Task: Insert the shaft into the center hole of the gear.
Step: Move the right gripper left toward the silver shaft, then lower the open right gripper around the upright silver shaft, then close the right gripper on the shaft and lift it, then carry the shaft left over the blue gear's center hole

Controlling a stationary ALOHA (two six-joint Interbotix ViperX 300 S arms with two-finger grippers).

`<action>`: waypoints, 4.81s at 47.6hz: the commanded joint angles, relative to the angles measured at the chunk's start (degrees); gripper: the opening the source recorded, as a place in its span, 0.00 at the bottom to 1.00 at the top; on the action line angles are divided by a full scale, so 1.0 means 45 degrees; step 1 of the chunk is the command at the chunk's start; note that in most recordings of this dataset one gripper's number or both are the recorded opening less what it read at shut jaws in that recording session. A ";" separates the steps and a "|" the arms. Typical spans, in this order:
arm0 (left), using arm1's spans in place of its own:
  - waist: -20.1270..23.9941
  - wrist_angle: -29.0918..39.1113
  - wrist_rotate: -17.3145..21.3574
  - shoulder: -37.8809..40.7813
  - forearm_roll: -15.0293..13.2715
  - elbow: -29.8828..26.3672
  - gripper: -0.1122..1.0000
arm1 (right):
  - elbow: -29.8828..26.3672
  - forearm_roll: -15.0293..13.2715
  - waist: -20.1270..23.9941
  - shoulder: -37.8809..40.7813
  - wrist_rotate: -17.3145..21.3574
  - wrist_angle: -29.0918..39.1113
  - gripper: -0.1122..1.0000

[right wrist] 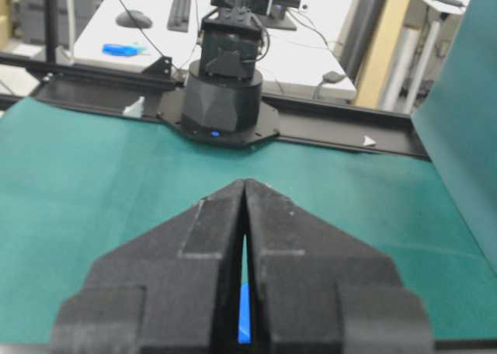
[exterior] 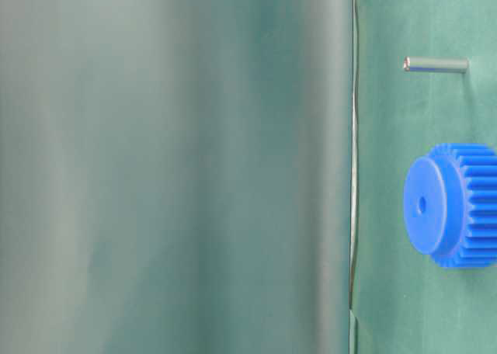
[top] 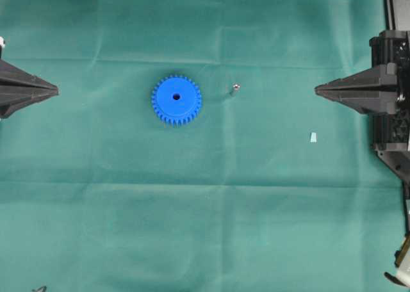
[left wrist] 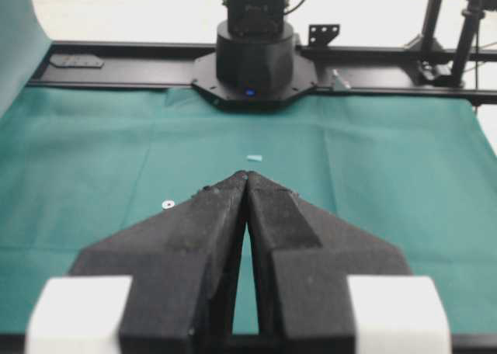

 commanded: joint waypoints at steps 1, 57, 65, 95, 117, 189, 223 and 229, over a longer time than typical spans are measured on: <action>-0.0059 0.0156 0.0000 0.0156 0.0234 -0.0469 0.10 | -0.0078 -0.0039 -0.0039 0.0098 -0.0117 0.0059 0.12; -0.0078 0.0371 -0.0195 0.0117 0.0254 -0.0508 0.10 | -0.2187 0.0176 -0.2559 0.5996 0.0117 0.1309 0.90; -0.0078 0.0371 -0.0195 0.0117 0.0254 -0.0527 0.10 | -0.2207 0.0469 -0.2734 0.7617 0.0117 0.0781 0.86; -0.0059 0.0430 -0.0195 0.0137 0.0254 -0.0508 0.10 | -0.2246 0.1191 -0.3262 1.1387 0.0117 -0.1055 0.86; -0.0059 0.0566 -0.0195 0.0156 0.0254 -0.0508 0.10 | -0.2734 0.1211 -0.3262 1.2539 0.0117 -0.1270 0.75; -0.0059 0.0801 -0.0234 0.0137 0.0234 -0.0527 0.10 | -0.4766 0.1211 -0.2852 0.8047 0.0117 0.4590 0.24; -0.0059 0.0801 -0.0215 0.0059 0.0254 -0.0547 0.10 | -0.8965 0.1211 -0.1992 1.2266 0.0137 0.4531 0.24; -0.0059 0.0801 -0.0215 0.0039 0.0254 -0.0566 0.10 | -0.8945 0.1211 -0.1992 1.2305 0.0137 0.4453 0.24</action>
